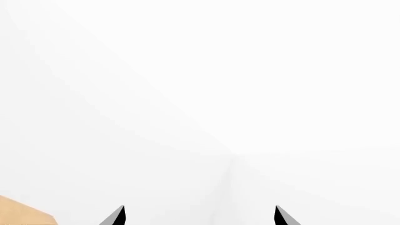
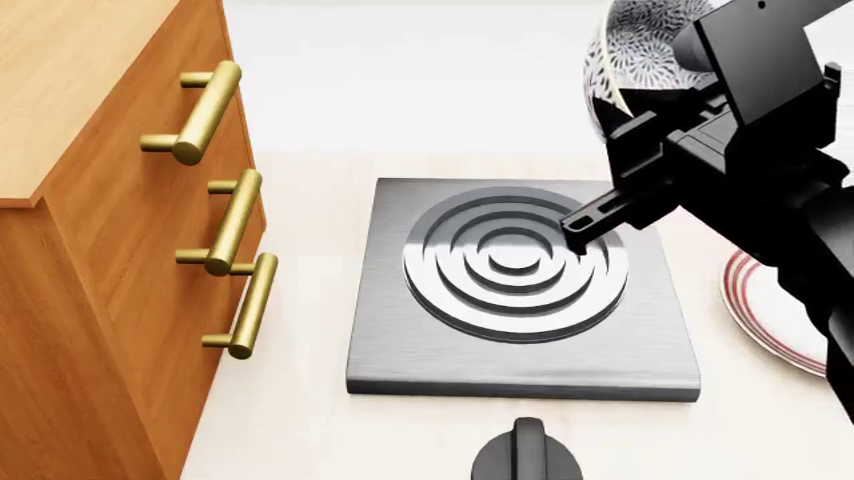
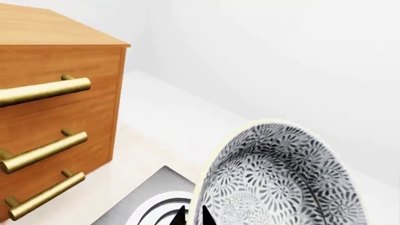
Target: Put the bowl on the stove.
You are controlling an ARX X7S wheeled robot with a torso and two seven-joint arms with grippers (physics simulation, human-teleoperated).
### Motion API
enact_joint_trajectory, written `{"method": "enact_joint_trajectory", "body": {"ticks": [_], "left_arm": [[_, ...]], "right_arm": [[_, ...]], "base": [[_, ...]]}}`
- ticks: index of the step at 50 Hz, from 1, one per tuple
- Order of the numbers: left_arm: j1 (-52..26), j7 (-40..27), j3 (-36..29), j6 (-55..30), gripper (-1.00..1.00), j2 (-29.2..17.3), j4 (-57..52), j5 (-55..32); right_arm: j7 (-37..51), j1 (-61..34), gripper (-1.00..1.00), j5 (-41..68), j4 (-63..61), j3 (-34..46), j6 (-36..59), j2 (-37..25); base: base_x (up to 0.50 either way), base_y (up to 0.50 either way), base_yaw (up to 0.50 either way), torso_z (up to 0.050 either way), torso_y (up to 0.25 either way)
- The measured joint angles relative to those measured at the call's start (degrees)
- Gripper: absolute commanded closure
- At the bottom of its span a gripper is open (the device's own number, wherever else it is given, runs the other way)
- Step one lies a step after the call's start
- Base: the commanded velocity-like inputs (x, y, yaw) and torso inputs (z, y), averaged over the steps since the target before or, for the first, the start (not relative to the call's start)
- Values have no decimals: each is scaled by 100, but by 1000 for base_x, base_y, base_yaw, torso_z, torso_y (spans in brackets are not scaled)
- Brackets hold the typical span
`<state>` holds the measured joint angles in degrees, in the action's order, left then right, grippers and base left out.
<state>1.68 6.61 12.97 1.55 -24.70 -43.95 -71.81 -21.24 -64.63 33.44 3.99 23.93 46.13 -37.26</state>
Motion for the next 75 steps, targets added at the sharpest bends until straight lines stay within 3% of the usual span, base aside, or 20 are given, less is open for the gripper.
{"method": "enact_joint_trajectory", "body": {"ticks": [15,22,31,39,55,75], "left_arm": [[7,-10,-20,11,-100,-7,19,17],[17,-13,-36,9,-100,-14,27,1],[37,3,-60,13,-100,-17,36,-23],[49,11,-78,19,-100,-15,50,-31],[24,-53,-94,21,-100,-30,94,-62],[24,-71,-114,42,-100,-36,113,-20]], "right_arm": [[-383,-523,100,-372,1041,370,-519,396],[-766,-1044,100,-701,2406,620,-1206,853],[-1244,-1890,100,-1224,5014,826,-2501,1653],[-1447,-2219,100,-1787,6198,616,-2933,2113],[-1714,-2355,100,-2770,6979,-47,-2998,2615],[-1835,-2339,100,-3174,7101,-393,-2939,2810]], "base": [[0,0,0,0,1],[0,0,0,0,0],[0,0,0,0,1],[0,0,0,0,0],[0,0,0,0,1],[0,0,0,0,1]]}}
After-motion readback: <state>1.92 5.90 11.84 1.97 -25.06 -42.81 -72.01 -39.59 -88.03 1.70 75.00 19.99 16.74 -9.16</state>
